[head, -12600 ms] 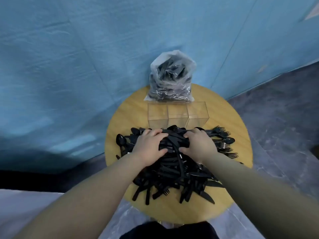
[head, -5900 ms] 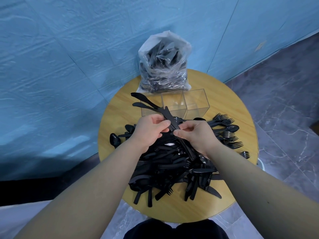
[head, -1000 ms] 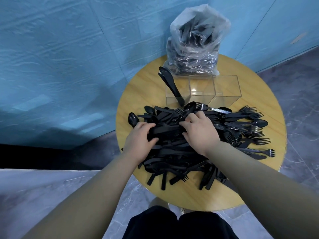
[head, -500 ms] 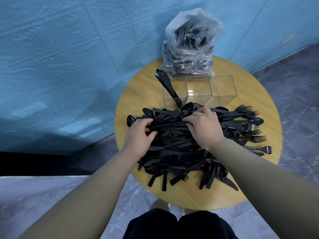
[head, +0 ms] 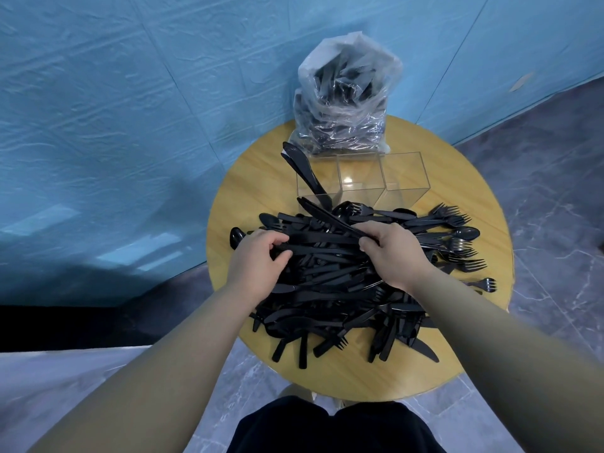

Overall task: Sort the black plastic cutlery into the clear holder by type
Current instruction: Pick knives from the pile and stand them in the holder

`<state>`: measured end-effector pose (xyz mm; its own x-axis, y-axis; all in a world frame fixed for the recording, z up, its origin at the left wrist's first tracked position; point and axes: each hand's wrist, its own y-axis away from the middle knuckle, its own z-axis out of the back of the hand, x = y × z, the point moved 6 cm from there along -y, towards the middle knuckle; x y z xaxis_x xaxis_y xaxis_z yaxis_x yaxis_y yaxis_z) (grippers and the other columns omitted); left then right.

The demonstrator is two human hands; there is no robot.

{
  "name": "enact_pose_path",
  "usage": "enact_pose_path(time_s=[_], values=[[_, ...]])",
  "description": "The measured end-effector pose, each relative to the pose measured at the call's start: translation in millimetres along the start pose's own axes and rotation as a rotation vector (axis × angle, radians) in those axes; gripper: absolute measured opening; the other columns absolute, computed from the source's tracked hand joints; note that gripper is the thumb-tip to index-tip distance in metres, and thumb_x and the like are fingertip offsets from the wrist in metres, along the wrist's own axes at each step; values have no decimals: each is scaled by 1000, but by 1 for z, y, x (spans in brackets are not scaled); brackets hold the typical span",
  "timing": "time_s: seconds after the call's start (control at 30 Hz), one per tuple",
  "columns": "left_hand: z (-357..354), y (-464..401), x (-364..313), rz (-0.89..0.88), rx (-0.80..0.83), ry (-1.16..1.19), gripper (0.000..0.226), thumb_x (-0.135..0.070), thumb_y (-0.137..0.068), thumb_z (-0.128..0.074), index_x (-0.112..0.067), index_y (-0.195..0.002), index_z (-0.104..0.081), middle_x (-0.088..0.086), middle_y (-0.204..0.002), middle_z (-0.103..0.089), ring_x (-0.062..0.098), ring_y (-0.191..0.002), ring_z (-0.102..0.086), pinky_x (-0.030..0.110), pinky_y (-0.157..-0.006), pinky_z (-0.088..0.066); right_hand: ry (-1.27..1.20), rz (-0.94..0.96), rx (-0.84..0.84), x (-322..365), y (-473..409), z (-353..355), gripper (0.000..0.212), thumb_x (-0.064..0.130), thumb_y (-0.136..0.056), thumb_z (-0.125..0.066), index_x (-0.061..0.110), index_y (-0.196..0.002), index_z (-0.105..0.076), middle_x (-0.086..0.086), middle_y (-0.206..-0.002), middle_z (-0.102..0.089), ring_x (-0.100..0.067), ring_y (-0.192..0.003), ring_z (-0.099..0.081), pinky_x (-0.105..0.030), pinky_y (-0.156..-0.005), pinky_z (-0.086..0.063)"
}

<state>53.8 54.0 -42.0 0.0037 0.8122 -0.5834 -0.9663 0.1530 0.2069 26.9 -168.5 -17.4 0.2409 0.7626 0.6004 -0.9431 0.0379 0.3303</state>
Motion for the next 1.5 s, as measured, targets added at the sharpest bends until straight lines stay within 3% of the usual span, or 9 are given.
enact_pose_path(time_s=[0.17, 0.23, 0.63, 0.83, 1.0, 1.13, 1.3, 1.4, 1.5], values=[[-5, 22, 19, -60, 143, -159, 32, -32, -89, -63, -27, -120, -63, -10, -121, -55, 12, -116, -43, 23, -94, -34, 84, -15, 45, 2, 11, -11, 28, 16, -97, -39, 13, -123, -49, -2, -67, -58, -22, -62, -51, -32, -58, -39], [-6, 33, 27, -86, 171, -242, 34, -33, -88, -63, -28, -122, -62, -11, -123, -53, 12, -117, -41, 22, -94, -32, 111, -19, 56, 4, 15, -15, 27, 15, -97, -39, 12, -122, -46, 0, -60, -53, -20, -57, -50, -32, -54, -36], [-18, 39, 29, -126, 122, -318, 34, -34, -87, -65, -27, -121, -63, -8, -123, -58, 18, -114, -44, 33, -95, -40, 195, -37, 113, 5, 28, -33, 30, 18, -97, -36, 14, -126, -43, -2, -63, -56, -20, -57, -52, -30, -53, -38], [-19, 34, 28, -119, 120, -336, 28, -34, -90, -62, -27, -117, -64, -9, -121, -59, 17, -115, -44, 34, -95, -40, 171, 50, 50, 11, 29, -31, 32, 16, -98, -40, 9, -128, -53, -6, -119, -55, -24, -104, -56, -27, -84, -42], [-17, 29, 20, -108, 81, -269, 17, -31, -91, -62, -24, -106, -67, -9, -110, -63, 16, -108, -49, 33, -92, -42, 143, 90, -5, 11, 28, -26, 32, 14, -98, -43, 10, -128, -56, -3, -112, -55, -20, -94, -56, -19, -74, -35], [-7, 23, 1, -138, 61, -147, 9, -27, -89, -65, -24, -96, -68, -13, -91, -64, 13, -93, -54, 30, -80, -45, 107, 108, -46, 14, 27, -16, 31, 13, -98, -45, 12, -127, -58, -2, -110, -55, -20, -105, -52, -17, -81, -32], [8, 8, -28, -165, 122, 36, 13, -24, -91, -62, -25, -103, -69, -16, -96, -62, 2, -90, -56, 19, -81, -44, 69, 138, -104, 22, 24, 1, 30, 12, -97, -46, 13, -123, -61, -4, -117, -59, -21, -113, -49, -20, -87, -32], [21, 0, -43, -111, 114, 157, 9, -23, -91, -62, -27, -98, -66, -16, -84, -65, -6, -72, -60, 7, -63, -44, 2, 96, -68, 22, 24, 9, 30, 15, -98, -45, 15, -125, -59, 0, -98, -67, -21, -90, -62, -22, -72, -41], [28, -7, -51, -41, 89, 248, 6, -24, -90, -65, -27, -93, -61, -10, -78, -69, -8, -50, -55, 7, -46, -36, -35, 115, -28, 22, 24, 13, 31, 17, -98, -46, 19, -126, -59, 7, -89, -65, -10, -75, -58, -17, -64, -38]])
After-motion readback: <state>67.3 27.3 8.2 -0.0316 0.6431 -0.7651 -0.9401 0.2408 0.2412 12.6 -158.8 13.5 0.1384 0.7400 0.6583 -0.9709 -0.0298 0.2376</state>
